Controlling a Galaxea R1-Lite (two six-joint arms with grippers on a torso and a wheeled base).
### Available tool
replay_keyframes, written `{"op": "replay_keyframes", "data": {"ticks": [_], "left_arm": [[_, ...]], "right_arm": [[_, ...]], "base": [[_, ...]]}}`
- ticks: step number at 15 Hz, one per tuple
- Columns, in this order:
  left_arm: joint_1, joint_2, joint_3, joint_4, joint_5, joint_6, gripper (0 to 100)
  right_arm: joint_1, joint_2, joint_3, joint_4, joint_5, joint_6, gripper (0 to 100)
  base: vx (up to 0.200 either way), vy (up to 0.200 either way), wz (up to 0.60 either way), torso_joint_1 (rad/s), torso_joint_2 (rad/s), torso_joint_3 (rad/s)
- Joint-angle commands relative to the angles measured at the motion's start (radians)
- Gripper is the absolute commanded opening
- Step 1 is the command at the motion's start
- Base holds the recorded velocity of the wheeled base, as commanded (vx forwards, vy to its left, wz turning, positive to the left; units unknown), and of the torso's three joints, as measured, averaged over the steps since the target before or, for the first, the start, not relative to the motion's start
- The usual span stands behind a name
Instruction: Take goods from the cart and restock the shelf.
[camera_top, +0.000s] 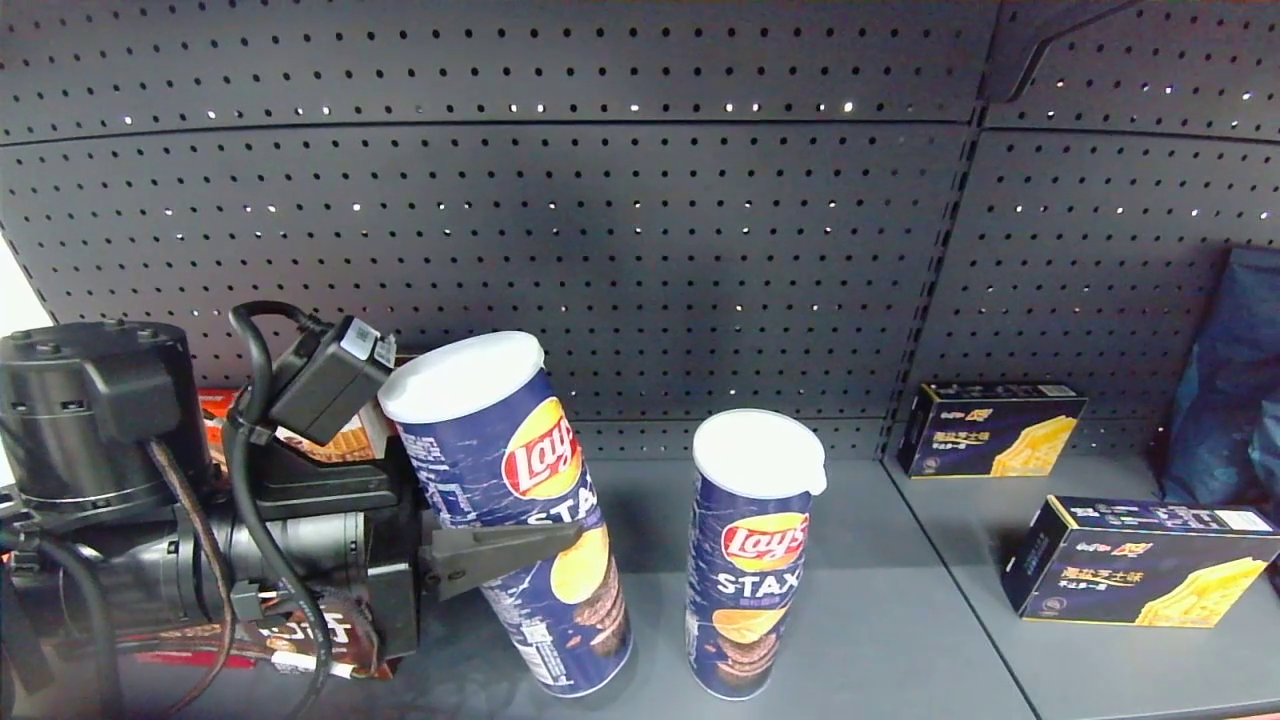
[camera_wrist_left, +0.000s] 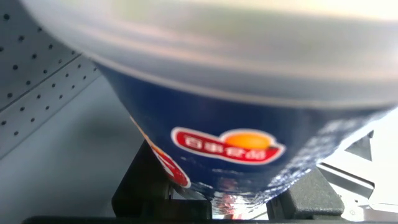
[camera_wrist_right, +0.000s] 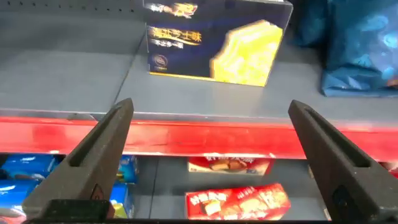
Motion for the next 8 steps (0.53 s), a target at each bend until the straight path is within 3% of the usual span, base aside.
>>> {"op": "replay_keyframes", "data": {"ticks": [1, 3, 8], "left_arm": [[0.004, -0.001, 0.003, -0.011, -0.008, -0.002, 0], [0.018, 0.009, 0.001, -0.049, -0.009, -0.003, 0], [0.05, 0.009, -0.056, -0.053, -0.035, -0.005, 0]], "right_arm": [[-0.001, -0.014, 0.0, 0.012, -0.006, 0.015, 100], [-0.001, -0.014, 0.0, 0.06, -0.058, 0.063, 100], [-0.001, -0.014, 0.0, 0.058, -0.058, 0.066, 100]], "base": [[0.0, 0.0, 0.0, 0.0, 0.0, 0.0], [0.0, 0.0, 0.0, 0.0, 0.0, 0.0], [0.0, 0.0, 0.0, 0.0, 0.0, 0.0]]}}
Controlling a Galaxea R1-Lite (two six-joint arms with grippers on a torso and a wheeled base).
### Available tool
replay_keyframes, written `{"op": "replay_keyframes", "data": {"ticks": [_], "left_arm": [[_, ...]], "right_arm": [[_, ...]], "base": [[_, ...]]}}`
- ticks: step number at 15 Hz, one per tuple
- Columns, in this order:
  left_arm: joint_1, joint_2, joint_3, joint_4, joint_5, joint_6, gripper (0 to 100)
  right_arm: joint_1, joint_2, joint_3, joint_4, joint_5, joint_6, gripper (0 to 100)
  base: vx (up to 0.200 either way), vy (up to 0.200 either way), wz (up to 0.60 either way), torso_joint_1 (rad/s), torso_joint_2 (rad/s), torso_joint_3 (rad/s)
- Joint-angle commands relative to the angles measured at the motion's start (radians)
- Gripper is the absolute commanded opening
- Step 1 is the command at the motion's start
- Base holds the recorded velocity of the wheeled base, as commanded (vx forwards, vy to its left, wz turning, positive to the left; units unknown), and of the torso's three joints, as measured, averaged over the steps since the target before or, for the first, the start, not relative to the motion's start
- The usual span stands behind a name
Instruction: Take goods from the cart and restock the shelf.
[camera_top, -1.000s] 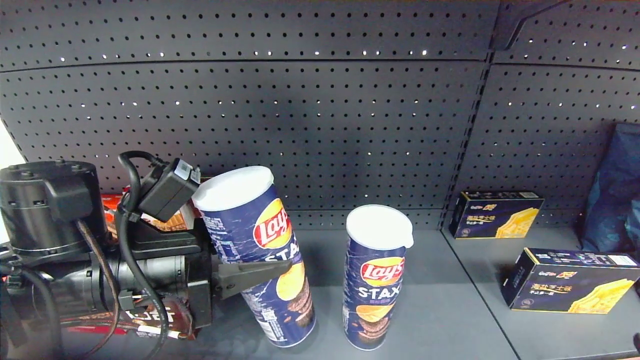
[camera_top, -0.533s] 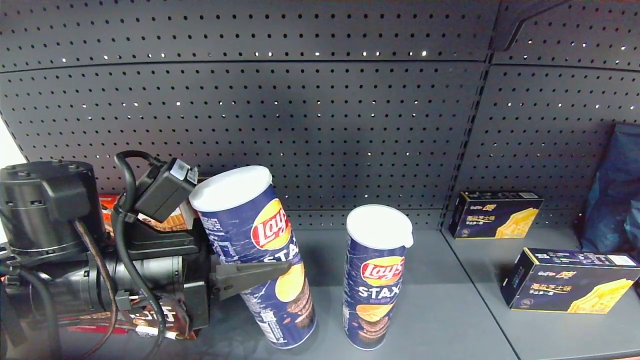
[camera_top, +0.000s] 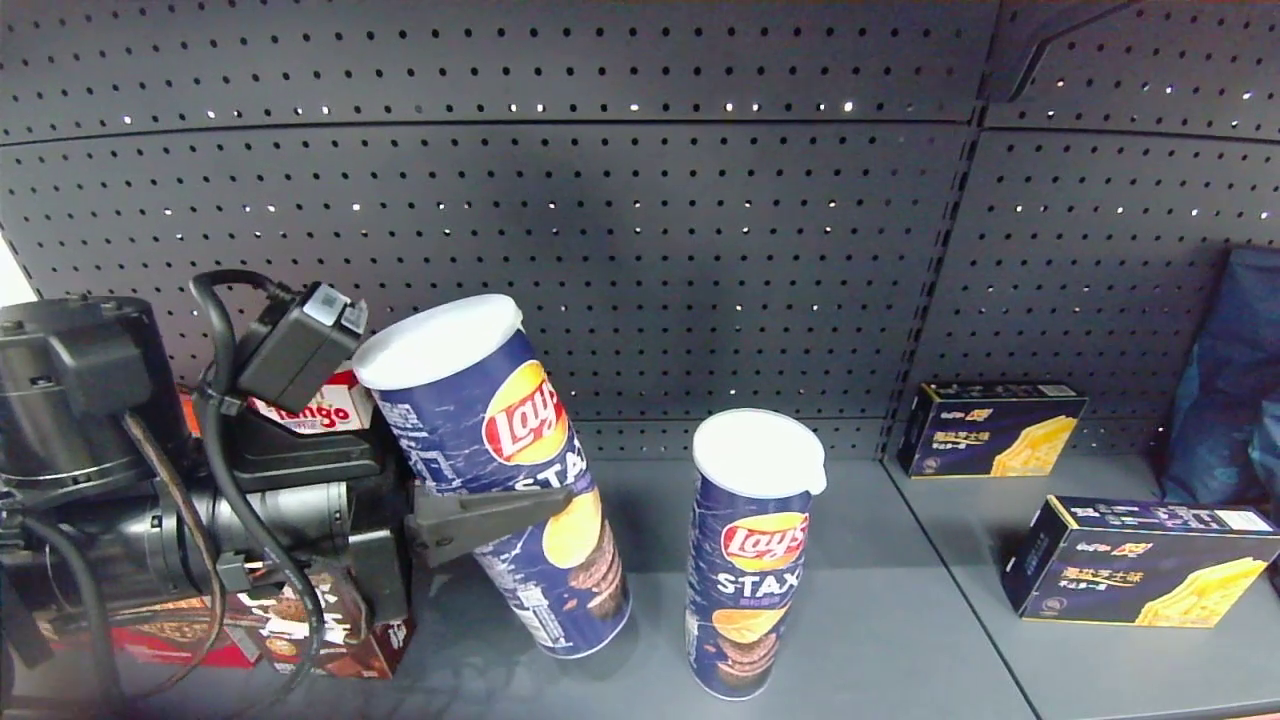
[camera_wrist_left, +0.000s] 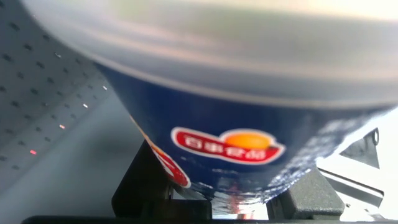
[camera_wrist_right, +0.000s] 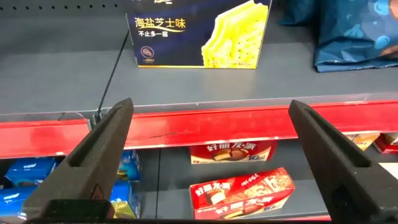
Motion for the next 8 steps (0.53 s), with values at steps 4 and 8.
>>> {"op": "replay_keyframes", "data": {"ticks": [4, 8], "left_arm": [[0.007, 0.043, -0.262, 0.14, 0.006, -0.004, 0], [-0.036, 0.003, -0.294, 0.348, 0.088, 0.001, 0]], "right_arm": [[0.0, 0.006, 0.0, 0.0, 0.0, 0.0, 100], [0.0, 0.006, 0.0, 0.0, 0.0, 0.0, 100]], "base": [[0.0, 0.0, 0.0, 0.0, 0.0, 0.0], [0.0, 0.0, 0.0, 0.0, 0.0, 0.0]]}}
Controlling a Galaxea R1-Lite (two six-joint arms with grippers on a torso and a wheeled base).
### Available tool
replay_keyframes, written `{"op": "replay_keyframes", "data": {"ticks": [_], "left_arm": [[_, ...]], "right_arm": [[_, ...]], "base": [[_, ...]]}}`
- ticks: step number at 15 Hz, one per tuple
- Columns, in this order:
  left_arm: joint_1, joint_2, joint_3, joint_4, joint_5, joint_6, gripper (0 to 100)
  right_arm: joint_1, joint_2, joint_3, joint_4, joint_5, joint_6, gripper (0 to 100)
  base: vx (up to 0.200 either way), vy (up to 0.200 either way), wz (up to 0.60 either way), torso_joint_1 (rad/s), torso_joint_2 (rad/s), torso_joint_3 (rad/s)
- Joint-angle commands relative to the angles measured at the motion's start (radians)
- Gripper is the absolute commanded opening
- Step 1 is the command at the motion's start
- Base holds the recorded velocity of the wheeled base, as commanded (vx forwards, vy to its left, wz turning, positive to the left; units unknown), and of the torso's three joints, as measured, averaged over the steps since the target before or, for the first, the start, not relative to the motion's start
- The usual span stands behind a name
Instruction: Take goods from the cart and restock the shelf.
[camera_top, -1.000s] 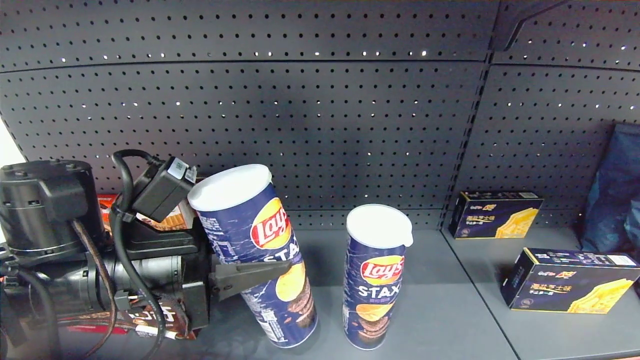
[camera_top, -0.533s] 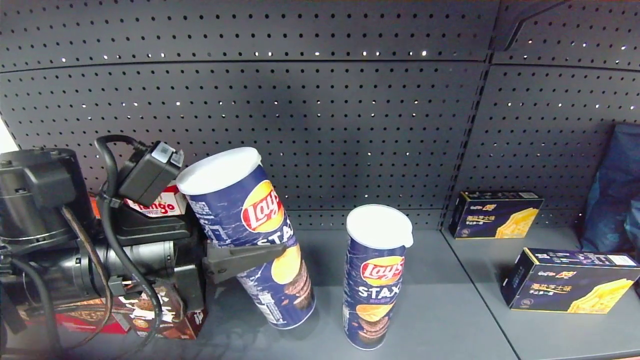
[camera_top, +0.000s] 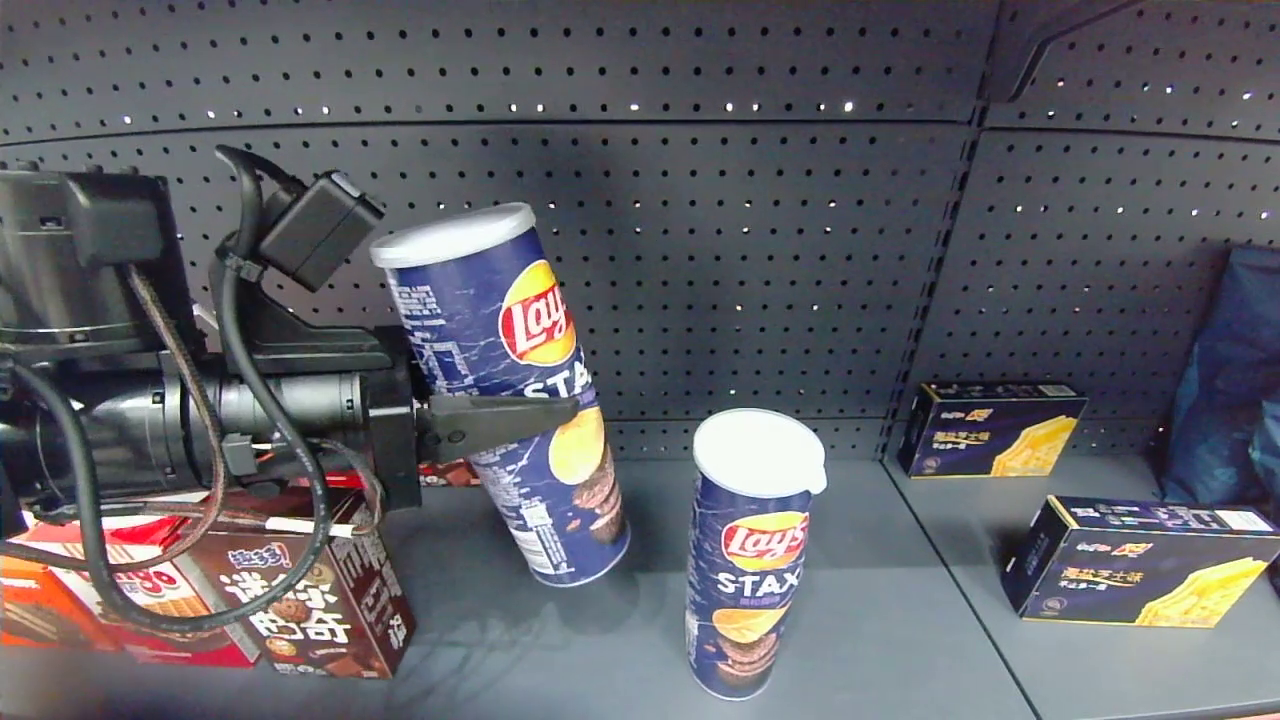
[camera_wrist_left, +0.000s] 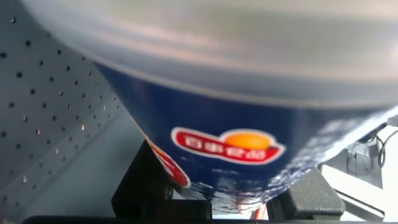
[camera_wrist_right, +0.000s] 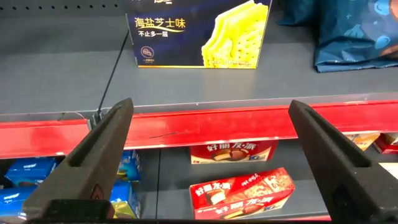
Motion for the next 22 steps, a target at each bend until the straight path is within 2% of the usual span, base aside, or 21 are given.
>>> {"op": "replay_keyframes", "data": {"ticks": [1, 4, 5, 6, 7, 8, 9, 12, 14, 16, 17, 18, 19, 20, 22], "left_arm": [[-0.021, -0.014, -0.013, 0.015, 0.009, 0.002, 0], [-0.015, 0.026, -0.153, 0.184, 0.015, 0.007, 0], [-0.011, 0.047, -0.159, 0.194, 0.017, 0.03, 0], [-0.009, 0.059, -0.162, 0.196, 0.029, 0.048, 0], [-0.028, 0.093, -0.161, 0.194, 0.112, 0.084, 0], [-0.046, 0.124, -0.162, 0.193, 0.156, 0.104, 0], [-0.047, 0.145, -0.171, 0.193, 0.159, 0.114, 0], [-0.057, 0.222, -0.214, 0.191, 0.19, 0.114, 0], [-0.063, 0.271, -0.234, 0.153, 0.219, 0.13, 0], [-0.084, 0.329, -0.253, 0.098, 0.334, 0.125, 0], [-0.086, 0.335, -0.253, 0.095, 0.363, 0.125, 0], [-0.1, 0.349, -0.253, 0.093, 0.439, 0.123, 0], [-0.113, 0.352, -0.25, 0.092, 0.485, 0.102, 0], [-0.124, 0.352, -0.245, 0.082, 0.494, 0.07, 0], [-0.143, 0.358, -0.225, 0.035, 0.509, 0.044, 0]], "right_arm": [[0.0, 0.006, 0.0, 0.0, 0.0, 0.0, 100], [0.0, 0.006, 0.0, 0.0, 0.0, 0.0, 100], [0.0, 0.006, 0.0, 0.0, 0.0, 0.0, 100], [0.0, 0.006, 0.0, 0.0, 0.0, 0.0, 100], [0.0, 0.006, 0.0, 0.0, 0.0, 0.0, 100], [0.0, 0.006, 0.0, 0.0, 0.0, 0.0, 100], [0.0, 0.006, 0.0, 0.0, 0.0, 0.0, 100], [0.0, 0.006, 0.0, 0.0, 0.0, 0.0, 100], [0.0, 0.006, 0.0, 0.0, 0.0, 0.0, 100], [0.0, 0.006, 0.0, 0.0, 0.0, 0.0, 100], [0.0, 0.006, 0.0, 0.0, 0.0, 0.0, 100], [0.0, 0.006, 0.0, 0.0, 0.0, 0.0, 100], [0.0, 0.006, 0.0, 0.0, 0.0, 0.0, 100], [0.0, 0.006, 0.0, 0.0, 0.0, 0.0, 100], [0.0, 0.006, 0.0, 0.0, 0.0, 0.0, 100]], "base": [[0.0, 0.0, 0.0, 0.0, 0.0, 0.0], [0.0, 0.0, 0.0, 0.0, 0.0, 0.0], [0.0, 0.0, 0.0, 0.0, 0.0, 0.0], [0.0, 0.0, 0.0, 0.0, 0.0, 0.0], [0.0, 0.0, 0.0, 0.0, 0.0, 0.0], [0.0, 0.0, 0.0, 0.0, 0.0, 0.0], [0.0, 0.0, 0.0, 0.0, 0.0, 0.0], [0.0, 0.0, 0.0, 0.0, 0.0, 0.0], [0.0, 0.0, 0.0, 0.0, 0.0, 0.0], [0.0, 0.0, 0.0, 0.0, 0.0, 0.0], [0.0, 0.0, 0.0, 0.0, 0.0, 0.0], [0.0, 0.0, 0.0, 0.0, 0.0, 0.0], [0.0, 0.0, 0.0, 0.0, 0.0, 0.0], [0.0, 0.0, 0.0, 0.0, 0.0, 0.0], [0.0, 0.0, 0.0, 0.0, 0.0, 0.0]]}}
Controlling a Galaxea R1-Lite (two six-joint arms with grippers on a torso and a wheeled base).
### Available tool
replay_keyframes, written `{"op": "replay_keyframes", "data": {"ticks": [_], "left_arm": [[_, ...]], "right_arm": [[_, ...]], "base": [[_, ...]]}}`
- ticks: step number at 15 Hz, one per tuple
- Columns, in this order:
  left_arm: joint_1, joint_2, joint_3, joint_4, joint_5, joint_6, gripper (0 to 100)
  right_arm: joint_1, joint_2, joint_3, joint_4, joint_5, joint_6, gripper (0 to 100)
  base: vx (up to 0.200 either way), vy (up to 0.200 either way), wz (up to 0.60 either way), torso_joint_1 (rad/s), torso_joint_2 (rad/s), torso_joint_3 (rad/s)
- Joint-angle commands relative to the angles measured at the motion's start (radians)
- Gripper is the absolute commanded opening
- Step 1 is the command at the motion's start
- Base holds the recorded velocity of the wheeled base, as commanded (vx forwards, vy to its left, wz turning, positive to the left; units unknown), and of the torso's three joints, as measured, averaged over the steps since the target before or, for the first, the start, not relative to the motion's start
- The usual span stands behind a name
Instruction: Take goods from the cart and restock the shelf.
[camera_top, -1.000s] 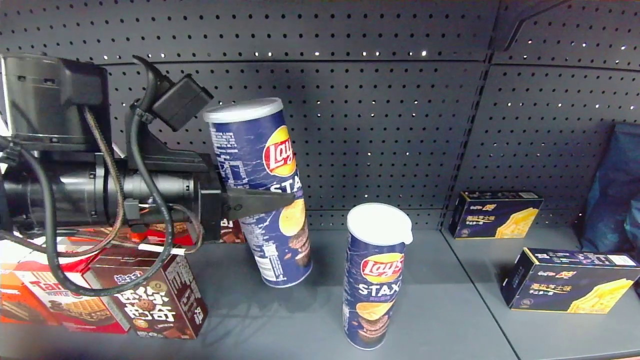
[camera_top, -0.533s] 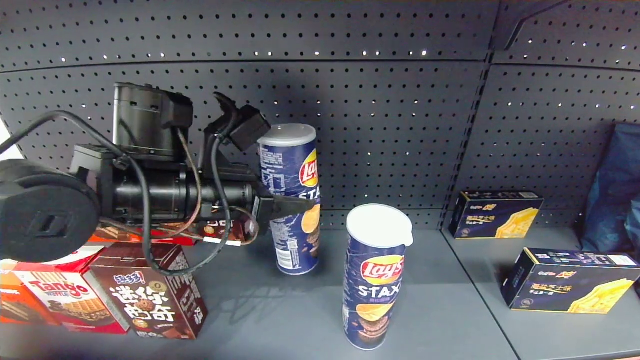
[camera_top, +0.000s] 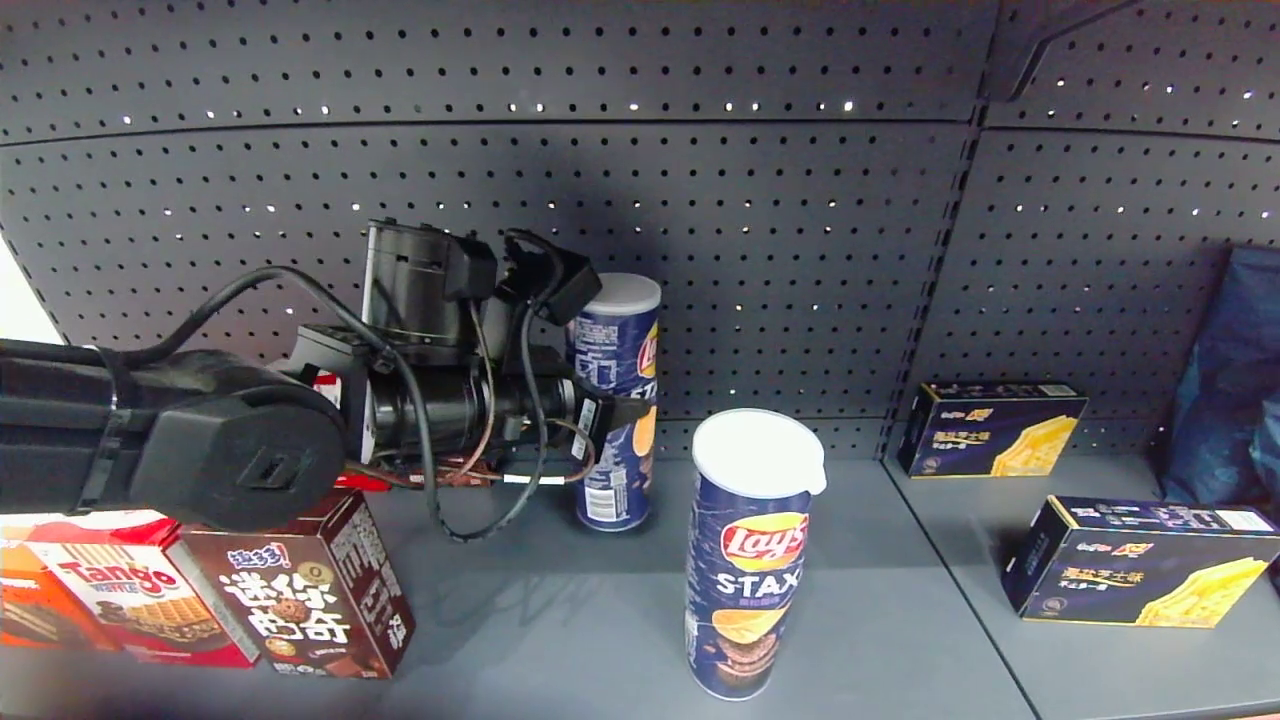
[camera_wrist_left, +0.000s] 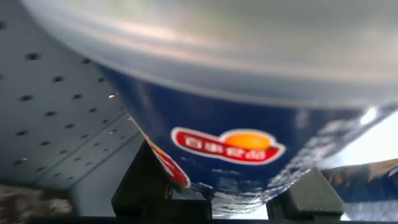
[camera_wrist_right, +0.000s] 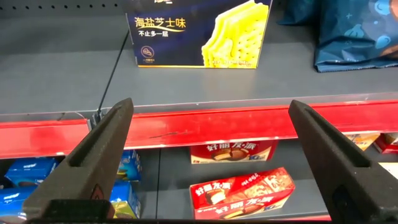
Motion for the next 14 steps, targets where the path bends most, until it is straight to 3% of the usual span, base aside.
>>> {"op": "replay_keyframes", "data": {"ticks": [1, 5, 8, 11, 14], "left_arm": [[-0.018, 0.02, 0.025, -0.032, 0.001, -0.007, 0], [-0.03, 0.048, 0.042, -0.093, -0.031, -0.009, 0], [-0.012, 0.049, 0.053, -0.116, -0.169, -0.002, 0], [0.033, 0.055, 0.05, -0.116, -0.272, 0.027, 0], [0.061, 0.072, 0.04, -0.118, -0.301, 0.06, 0]], "right_arm": [[0.0, 0.004, 0.0, 0.0, 0.001, 0.0, 100], [0.0, 0.004, 0.0, 0.0, 0.001, 0.0, 100], [0.0, 0.004, 0.0, 0.0, 0.001, 0.0, 100], [0.0, 0.004, 0.0, 0.0, 0.001, 0.0, 100], [0.0, 0.004, 0.0, 0.0, 0.001, 0.0, 100]], "base": [[0.0, 0.0, 0.0, 0.0, 0.0, 0.0], [0.0, 0.0, 0.0, 0.0, 0.0, 0.0], [0.0, 0.0, 0.0, 0.0, 0.0, 0.0], [0.0, 0.0, 0.0, 0.0, 0.0, 0.0], [0.0, 0.0, 0.0, 0.0, 0.0, 0.0]]}}
